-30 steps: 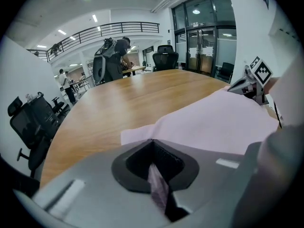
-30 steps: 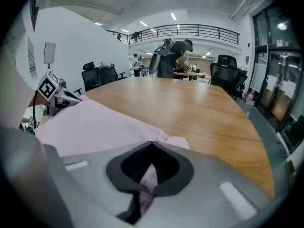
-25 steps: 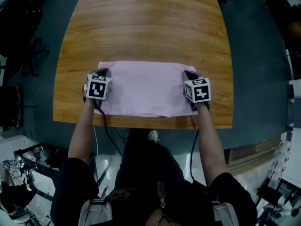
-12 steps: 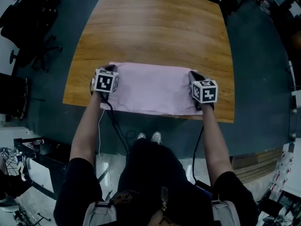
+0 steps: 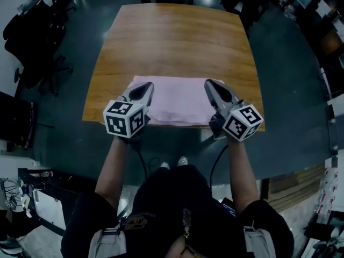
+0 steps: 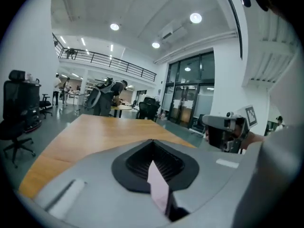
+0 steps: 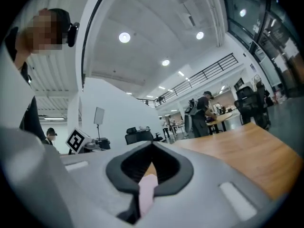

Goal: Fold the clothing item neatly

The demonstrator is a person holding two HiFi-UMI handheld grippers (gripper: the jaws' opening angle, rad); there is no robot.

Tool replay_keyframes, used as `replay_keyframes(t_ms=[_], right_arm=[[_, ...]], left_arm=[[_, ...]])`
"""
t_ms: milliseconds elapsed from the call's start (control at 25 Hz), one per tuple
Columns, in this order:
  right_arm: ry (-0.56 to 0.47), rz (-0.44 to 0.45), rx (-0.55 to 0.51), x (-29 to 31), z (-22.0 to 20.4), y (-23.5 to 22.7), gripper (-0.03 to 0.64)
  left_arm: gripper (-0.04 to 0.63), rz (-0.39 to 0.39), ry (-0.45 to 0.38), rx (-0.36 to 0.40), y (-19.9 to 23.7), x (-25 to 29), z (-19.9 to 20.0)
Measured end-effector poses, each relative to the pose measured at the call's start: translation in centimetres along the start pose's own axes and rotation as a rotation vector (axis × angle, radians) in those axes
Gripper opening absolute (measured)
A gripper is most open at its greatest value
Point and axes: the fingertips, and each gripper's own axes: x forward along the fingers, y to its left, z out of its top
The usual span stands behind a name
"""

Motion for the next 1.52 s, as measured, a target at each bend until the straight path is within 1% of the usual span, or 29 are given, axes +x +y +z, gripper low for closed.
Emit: replay_keyframes(t_ms=[80, 160, 240, 320, 440, 520, 640, 800, 960, 1520], right_arm=[[-0.01, 0.05, -0.016, -0.6, 0.2, 3.6, 0.002], [0.01, 0.079, -0.038, -1.0, -0.4, 6.4, 0.003], [0.038, 0.096, -0.053, -1.2, -1.5, 8.3, 0.002], [0.052, 0.099, -0.051, -1.4, -2.4, 9.7, 0.002], [0.061, 0.076, -0.027, -2.2, -3.0, 11.3, 0.002], [0.055, 0.058, -0.022, -2.6, -2.6, 12.1, 0.002], [0.054, 0.015, -0.071, -3.1, -1.9, 12.7, 0.002], [0.038, -0.03, -0.111, -3.4, -0.9, 13.1, 0.002], [0.028, -0.036, -0.11, -3.2, -0.7, 13.5, 0.002], [0.045, -0.047, -0.121, -2.8, -0.4, 13.6, 0.003]], left_arm=[[0.008, -0.067, -0.024, -0.017, -3.4, -1.4, 0.0], [0.008, -0.111, -0.035, -0.016, -6.0, -2.7, 0.0], [0.008, -0.137, -0.035, -0.002, -7.4, -3.7, -0.1], [0.008, -0.146, -0.029, 0.014, -7.9, -4.5, -0.2], [0.008, -0.14, -0.021, 0.024, -8.4, -5.8, -0.5], [0.008, -0.122, -0.021, 0.046, -8.8, -6.4, -0.3], [0.008, -0.095, -0.032, 0.076, -9.5, -7.1, 0.2], [0.008, -0.067, -0.054, 0.087, -9.7, -8.0, 0.8], [0.008, -0.047, -0.059, 0.093, -9.6, -8.4, 1.0], [0.008, -0.063, -0.064, 0.103, -10.1, -8.2, 1.9]])
